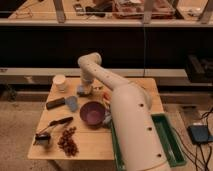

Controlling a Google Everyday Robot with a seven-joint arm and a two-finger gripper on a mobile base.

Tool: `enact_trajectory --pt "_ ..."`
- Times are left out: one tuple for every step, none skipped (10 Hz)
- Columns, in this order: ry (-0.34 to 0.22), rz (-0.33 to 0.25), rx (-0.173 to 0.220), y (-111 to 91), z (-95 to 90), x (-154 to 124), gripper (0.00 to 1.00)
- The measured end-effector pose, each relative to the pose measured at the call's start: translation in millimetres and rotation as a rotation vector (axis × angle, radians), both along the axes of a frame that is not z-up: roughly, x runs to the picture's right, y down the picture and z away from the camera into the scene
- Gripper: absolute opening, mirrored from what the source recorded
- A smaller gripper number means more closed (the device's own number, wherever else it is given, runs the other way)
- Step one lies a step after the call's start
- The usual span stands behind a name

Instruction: Wipe table surface with sponge

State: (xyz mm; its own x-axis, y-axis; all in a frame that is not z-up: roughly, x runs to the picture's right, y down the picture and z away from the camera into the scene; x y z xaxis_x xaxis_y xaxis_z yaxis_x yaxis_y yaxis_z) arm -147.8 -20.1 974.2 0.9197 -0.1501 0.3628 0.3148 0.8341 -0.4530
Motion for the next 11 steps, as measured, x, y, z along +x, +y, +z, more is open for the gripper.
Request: enact_trajectory --pt "-0.013 -0.010 0.004 -2 -0.7 -11 0.00" --pt "-0.032 -0.032 0.004 -1 -3.0 -22 0.00" --pt "-0.044 -0.051 0.002 5 -7.2 -23 0.00" --pt "-0.058 -0.066 0.000 11 -12.8 -25 0.00" --pt "-0.081 -0.093 -0.003 25 -24.1 -28 0.00" --pt "-0.092 -0.109 -0.004 33 -31.5 -30 0.00" --pt "-0.097 -0.122 -0.007 38 -35.4 -29 0.00" --pt "-0.104 -0.129 -0.015 45 -39.6 -28 0.00" --pt "-0.101 -0.130 -0.029 52 -41.5 -22 0.00" --pt "-0.096 -0.127 -0.040 57 -43.1 -16 0.00" --pt "-0.086 -0.121 -0.046 61 -43.3 -12 0.00"
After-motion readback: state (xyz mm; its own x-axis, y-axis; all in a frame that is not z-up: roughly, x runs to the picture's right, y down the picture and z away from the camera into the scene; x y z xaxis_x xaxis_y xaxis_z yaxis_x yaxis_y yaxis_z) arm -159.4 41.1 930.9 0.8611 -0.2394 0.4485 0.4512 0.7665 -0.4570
